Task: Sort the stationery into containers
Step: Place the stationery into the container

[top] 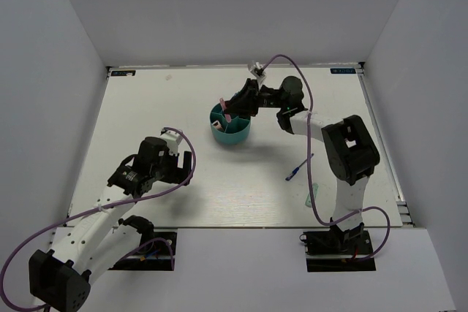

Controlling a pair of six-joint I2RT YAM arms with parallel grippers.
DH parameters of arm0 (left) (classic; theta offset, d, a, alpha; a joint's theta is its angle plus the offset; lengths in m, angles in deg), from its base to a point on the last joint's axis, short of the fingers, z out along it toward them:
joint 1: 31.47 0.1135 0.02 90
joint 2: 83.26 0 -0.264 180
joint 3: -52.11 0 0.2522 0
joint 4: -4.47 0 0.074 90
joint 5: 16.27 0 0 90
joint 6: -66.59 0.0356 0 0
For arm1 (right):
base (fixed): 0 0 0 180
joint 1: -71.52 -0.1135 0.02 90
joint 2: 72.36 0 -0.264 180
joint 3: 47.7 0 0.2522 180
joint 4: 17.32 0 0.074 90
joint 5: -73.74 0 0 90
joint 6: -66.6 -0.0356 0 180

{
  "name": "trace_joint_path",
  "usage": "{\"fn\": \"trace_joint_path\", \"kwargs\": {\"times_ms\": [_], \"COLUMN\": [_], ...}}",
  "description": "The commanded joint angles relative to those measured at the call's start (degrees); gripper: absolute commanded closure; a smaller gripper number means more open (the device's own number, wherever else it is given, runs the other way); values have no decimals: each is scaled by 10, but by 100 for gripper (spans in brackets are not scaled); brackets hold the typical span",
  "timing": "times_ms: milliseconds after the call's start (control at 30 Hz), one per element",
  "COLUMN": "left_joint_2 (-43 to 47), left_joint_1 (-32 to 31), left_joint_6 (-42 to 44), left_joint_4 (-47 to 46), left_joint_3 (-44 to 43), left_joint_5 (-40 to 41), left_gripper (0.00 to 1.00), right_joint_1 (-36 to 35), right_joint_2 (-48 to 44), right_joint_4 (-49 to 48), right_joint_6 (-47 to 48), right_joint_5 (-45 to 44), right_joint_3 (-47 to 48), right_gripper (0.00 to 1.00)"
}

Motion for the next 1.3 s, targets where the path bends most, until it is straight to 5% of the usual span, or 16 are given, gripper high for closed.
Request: {"fn": "trace_joint_path", "kwargs": {"times_ms": [0, 600, 1267], "left_joint_2": [8, 1, -2], "left_joint_1": [4, 4, 5], "left_joint_6": [5, 5, 6], "left_joint_4": [-12, -14, -13], "left_joint_3": [4, 4, 4], "left_joint_5": [-6, -11, -12], "left_gripper": [0, 0, 0], "right_joint_1": [9, 44, 40], "right_joint_2": [-10, 14, 17], "right_joint_4": [-82, 105, 177], "right_joint_6": [38, 256, 304], "right_joint_5": [49, 28, -51], "right_joint_3": [-20, -33, -40], "right_gripper": [100, 100, 100]}}
